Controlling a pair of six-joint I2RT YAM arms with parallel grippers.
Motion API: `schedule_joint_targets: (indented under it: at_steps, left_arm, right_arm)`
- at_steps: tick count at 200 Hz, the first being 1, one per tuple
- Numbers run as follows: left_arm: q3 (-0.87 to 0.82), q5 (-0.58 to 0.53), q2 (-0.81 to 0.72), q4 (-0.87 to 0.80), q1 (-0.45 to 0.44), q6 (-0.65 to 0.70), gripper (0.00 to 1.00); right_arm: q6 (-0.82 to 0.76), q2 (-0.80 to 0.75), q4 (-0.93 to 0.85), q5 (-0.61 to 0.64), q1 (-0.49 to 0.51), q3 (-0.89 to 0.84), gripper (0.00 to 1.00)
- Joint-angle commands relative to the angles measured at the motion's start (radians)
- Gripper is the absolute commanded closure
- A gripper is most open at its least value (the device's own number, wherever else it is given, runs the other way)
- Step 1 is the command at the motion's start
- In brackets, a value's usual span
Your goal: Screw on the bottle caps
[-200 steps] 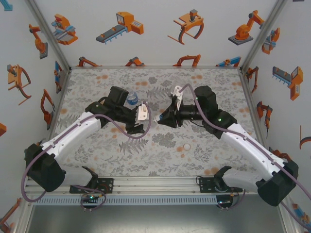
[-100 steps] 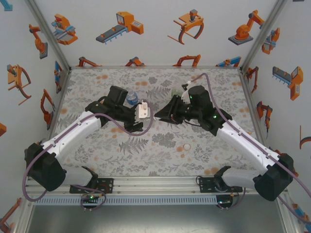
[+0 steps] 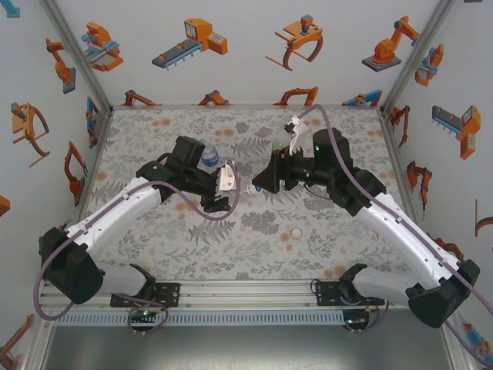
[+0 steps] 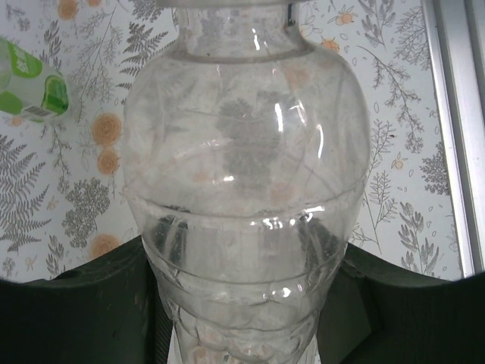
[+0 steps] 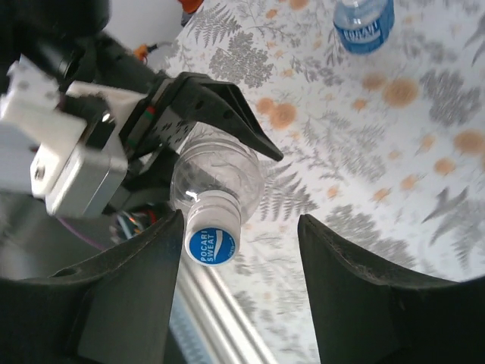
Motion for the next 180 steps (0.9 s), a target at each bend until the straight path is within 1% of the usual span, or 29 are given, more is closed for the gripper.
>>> schedule_joint_targets:
  at_steps: [1,30,48,66,80,126,155,180]
  left_arm:
    - [0.008,0.084,-0.031,-0.027,-0.003,0.05,1.0]
    - [0.01,0.09,-0.025,-0.033,-0.002,0.053,1.0]
    - [0.012,0.09,-0.027,-0.04,-0.002,0.054,1.0]
    - [0.009,0.092,-0.027,-0.039,-0.002,0.056,1.0]
    - [0.011,0.093,-0.024,-0.041,-0.001,0.055,1.0]
    - [0.011,0.092,-0.025,-0.042,-0.002,0.055,1.0]
    - [0.013,0.093,-0.026,-0.042,-0.003,0.055,1.0]
    - [0.009,0.093,-0.034,-0.042,-0.004,0.054,1.0]
  right_arm:
    - [-0.402,-0.027,-0.004,-0.115,0.0,0.06,0.42]
    - [-0.684,-0.048,-0.01,-0.294,0.003,0.036,0.41]
    - [-0.756,-0.055,0.024,-0.336,0.004,-0.002,0.41]
    - [-0.823,-0.046,0.017,-0.393,0.004,-0.021,0.42]
    - [-0.83,-0.041,0.027,-0.411,0.008,-0.034,0.42]
    - [-0.825,-0.024,0.052,-0.382,0.022,-0.052,0.54]
    - [-0.825,-0.021,0.054,-0.374,0.03,-0.054,0.58]
    - [-0.811,-0.016,0.049,-0.347,0.037,-0.054,0.69]
